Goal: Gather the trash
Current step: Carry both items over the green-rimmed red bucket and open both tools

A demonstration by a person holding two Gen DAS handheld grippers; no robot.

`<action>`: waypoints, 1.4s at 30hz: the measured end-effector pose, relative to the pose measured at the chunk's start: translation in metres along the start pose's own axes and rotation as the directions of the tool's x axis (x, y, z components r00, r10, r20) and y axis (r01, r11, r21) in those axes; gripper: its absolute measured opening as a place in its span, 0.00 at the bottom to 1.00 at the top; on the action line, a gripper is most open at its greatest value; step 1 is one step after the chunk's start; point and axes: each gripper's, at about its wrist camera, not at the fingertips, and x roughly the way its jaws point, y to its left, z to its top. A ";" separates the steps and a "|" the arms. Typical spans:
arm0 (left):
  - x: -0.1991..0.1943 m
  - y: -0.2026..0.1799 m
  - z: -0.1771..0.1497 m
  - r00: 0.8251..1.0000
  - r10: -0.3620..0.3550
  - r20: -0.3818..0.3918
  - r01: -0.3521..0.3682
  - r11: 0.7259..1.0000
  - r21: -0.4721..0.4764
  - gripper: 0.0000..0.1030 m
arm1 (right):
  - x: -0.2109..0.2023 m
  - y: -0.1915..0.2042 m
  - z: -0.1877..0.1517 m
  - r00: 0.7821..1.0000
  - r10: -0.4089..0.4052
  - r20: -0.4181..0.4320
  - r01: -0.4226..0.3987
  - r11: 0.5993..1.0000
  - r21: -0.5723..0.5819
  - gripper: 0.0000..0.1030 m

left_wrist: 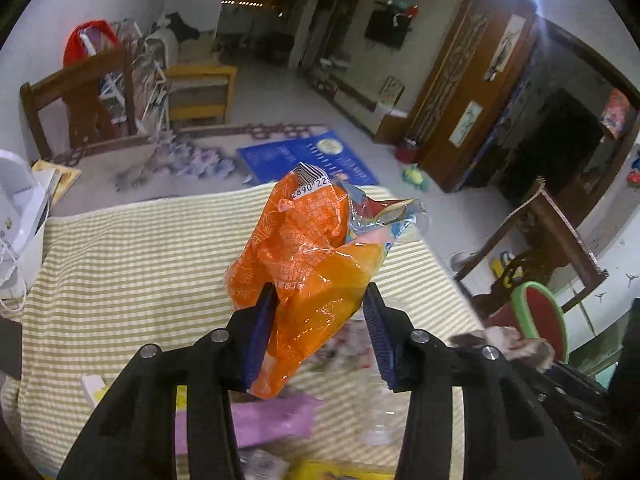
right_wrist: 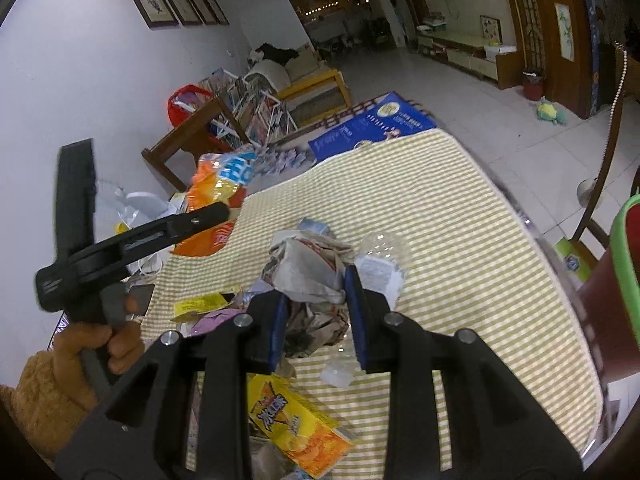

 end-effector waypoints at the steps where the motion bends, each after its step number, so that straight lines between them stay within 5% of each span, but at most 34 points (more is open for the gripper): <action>1: -0.003 -0.009 0.000 1.000 -0.010 0.007 0.010 1.000 0.005 0.41 | -0.005 -0.006 0.001 1.000 -0.003 0.006 0.003 1.000 0.002 0.26; 17: 0.033 -0.189 -0.015 0.980 -0.194 -0.048 0.198 0.974 0.114 0.41 | -0.086 -0.163 0.023 0.986 -0.143 0.086 0.132 0.984 0.118 0.26; 27: 0.084 -0.309 -0.036 0.942 -0.287 -0.176 0.319 0.927 0.199 0.41 | -0.132 -0.288 0.009 0.936 -0.348 0.045 0.325 0.908 0.264 0.30; 30: 0.099 -0.339 -0.045 0.926 -0.302 -0.225 0.350 0.910 0.221 0.41 | -0.148 -0.308 0.001 0.917 -0.395 0.061 0.355 0.874 0.331 0.53; 42: 0.134 -0.422 -0.079 0.872 -0.328 -0.363 0.448 0.834 0.322 0.41 | -0.214 -0.338 -0.018 0.836 -0.533 0.126 0.449 0.799 0.400 0.60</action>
